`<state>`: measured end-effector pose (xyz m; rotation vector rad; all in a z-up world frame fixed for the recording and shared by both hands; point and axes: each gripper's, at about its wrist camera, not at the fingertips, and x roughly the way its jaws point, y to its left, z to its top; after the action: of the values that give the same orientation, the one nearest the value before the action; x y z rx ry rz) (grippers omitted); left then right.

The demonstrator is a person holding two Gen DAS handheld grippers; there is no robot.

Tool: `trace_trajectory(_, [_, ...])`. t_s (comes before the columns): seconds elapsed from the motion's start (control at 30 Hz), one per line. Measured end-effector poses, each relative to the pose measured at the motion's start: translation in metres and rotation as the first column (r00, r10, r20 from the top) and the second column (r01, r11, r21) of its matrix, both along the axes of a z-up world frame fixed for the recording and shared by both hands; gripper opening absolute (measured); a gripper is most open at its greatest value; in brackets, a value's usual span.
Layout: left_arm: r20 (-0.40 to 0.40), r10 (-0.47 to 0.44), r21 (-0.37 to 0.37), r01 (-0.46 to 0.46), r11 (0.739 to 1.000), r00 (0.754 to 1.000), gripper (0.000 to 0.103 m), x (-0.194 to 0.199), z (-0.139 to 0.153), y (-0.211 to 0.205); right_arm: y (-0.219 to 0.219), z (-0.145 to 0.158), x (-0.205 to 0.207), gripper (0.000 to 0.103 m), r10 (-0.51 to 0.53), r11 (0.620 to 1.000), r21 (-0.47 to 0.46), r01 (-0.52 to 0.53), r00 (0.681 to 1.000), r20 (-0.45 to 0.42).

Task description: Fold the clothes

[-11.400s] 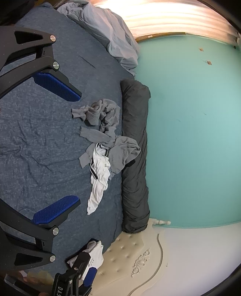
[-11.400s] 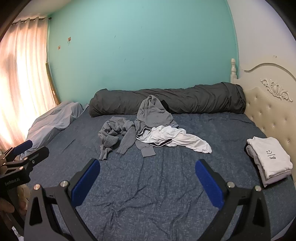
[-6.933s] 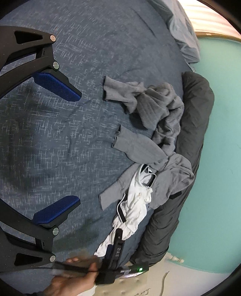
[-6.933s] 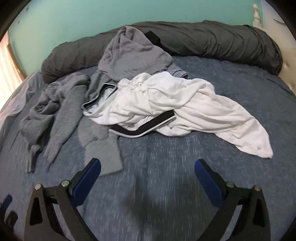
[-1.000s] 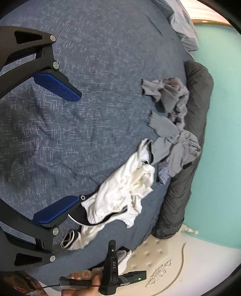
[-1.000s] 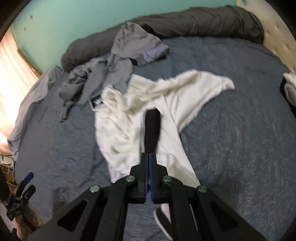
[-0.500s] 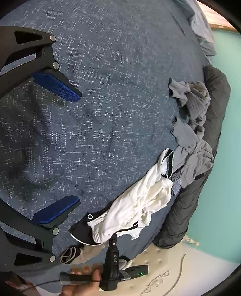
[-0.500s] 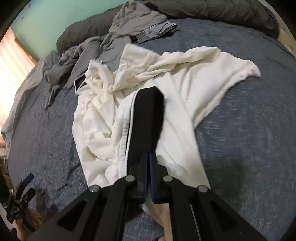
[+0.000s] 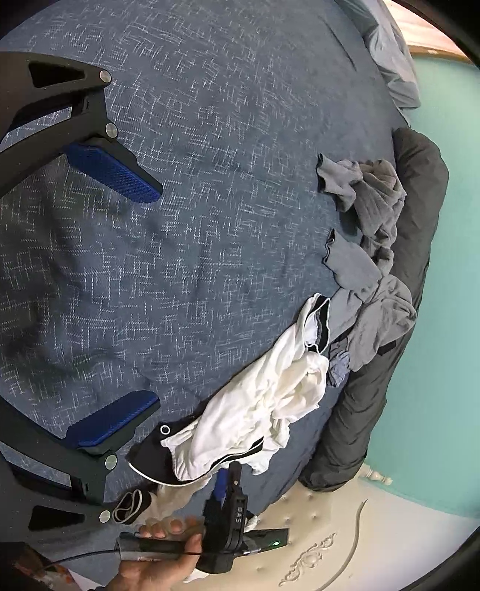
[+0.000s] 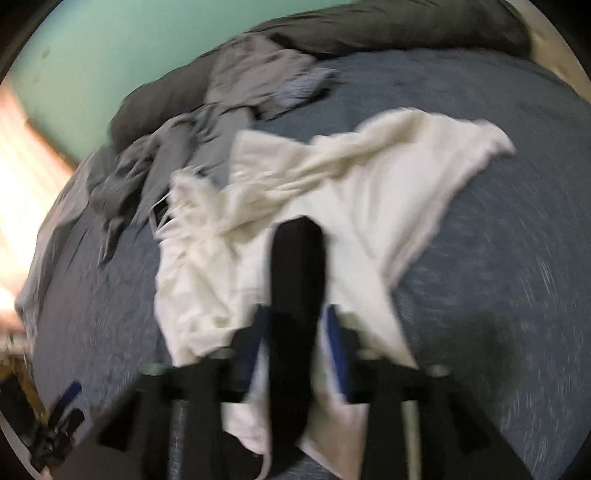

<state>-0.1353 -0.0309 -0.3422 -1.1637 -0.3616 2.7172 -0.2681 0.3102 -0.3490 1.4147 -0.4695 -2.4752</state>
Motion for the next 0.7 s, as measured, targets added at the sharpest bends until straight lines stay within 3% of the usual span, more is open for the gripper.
trace_trajectory(0.27, [0.004, 0.0, -0.004, 0.0, 1.0, 1.0, 0.103, -0.001, -0.002, -0.002, -0.018, -0.01, 0.003, 0.046, 0.121, 0.993, -0.006, -0.121, 0.992, 0.034])
trace_trajectory(0.47, [0.009, 0.007, -0.004, -0.007, 1.0, 1.0, 0.103, -0.004, -0.003, -0.004, -0.038, 0.004, -0.008, 0.01, 0.165, 0.986, 0.012, -0.165, 0.986, 0.008])
trace_trajectory(0.7, [0.012, 0.015, -0.004, -0.015, 1.0, 1.0, 0.103, -0.009, -0.003, -0.005, -0.07, 0.029, -0.034, 0.006, 0.169, 0.984, -0.05, -0.17, 0.985, -0.026])
